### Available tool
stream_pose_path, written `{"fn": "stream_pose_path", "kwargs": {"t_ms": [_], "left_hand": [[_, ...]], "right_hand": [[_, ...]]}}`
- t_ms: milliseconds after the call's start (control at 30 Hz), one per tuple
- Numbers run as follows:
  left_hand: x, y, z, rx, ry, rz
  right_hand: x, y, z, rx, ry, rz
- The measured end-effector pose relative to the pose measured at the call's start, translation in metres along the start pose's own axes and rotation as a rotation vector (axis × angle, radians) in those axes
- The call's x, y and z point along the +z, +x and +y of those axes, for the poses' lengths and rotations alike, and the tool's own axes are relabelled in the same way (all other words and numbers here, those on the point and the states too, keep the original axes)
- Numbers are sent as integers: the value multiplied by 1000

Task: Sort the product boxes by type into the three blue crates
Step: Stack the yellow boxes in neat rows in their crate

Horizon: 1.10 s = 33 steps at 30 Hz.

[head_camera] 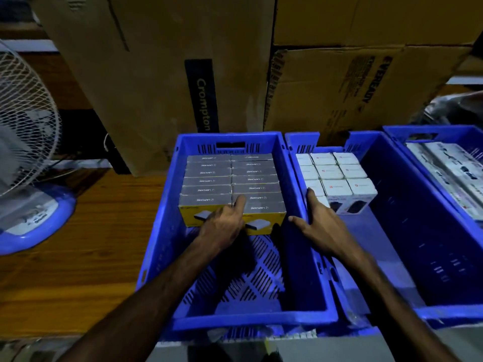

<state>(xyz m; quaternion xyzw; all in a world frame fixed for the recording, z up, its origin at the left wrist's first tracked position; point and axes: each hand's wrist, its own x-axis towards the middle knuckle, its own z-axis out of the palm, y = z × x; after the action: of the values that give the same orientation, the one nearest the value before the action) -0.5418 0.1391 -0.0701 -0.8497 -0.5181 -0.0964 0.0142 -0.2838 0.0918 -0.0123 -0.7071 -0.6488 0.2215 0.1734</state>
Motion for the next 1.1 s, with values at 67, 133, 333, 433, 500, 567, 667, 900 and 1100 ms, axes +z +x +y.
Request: {"fn": "stream_pose_path", "kwargs": {"t_ms": [67,133,333,433,500,567,667,900,1100], "left_hand": [[2,-2,0,23,40,8],[3,-2,1,-10,52,-25],[-13,3,9,-142,-114,-166],[-21,2,14,-208,-221,-202],[-25,-3,17,-248,-255,-221],[-32,-9,20,-304,-266,-233],[-41,-22,21,-368,-294,-183],[-46,-39,20,-357,-317,-180],[-45,-20,33,-114,-203,-412]], "right_hand": [[0,-1,0,-1,-3,-9],[0,-1,0,-5,10,-20],[-15,-9,-1,-94,27,-112],[-25,-20,10,-222,147,-125],[-29,-31,21,-271,202,-149],[-33,-42,29,-283,200,-127],[-38,-58,37,-240,209,-80],[-46,-115,41,-220,244,91],[-40,-160,31,-178,217,142]]}}
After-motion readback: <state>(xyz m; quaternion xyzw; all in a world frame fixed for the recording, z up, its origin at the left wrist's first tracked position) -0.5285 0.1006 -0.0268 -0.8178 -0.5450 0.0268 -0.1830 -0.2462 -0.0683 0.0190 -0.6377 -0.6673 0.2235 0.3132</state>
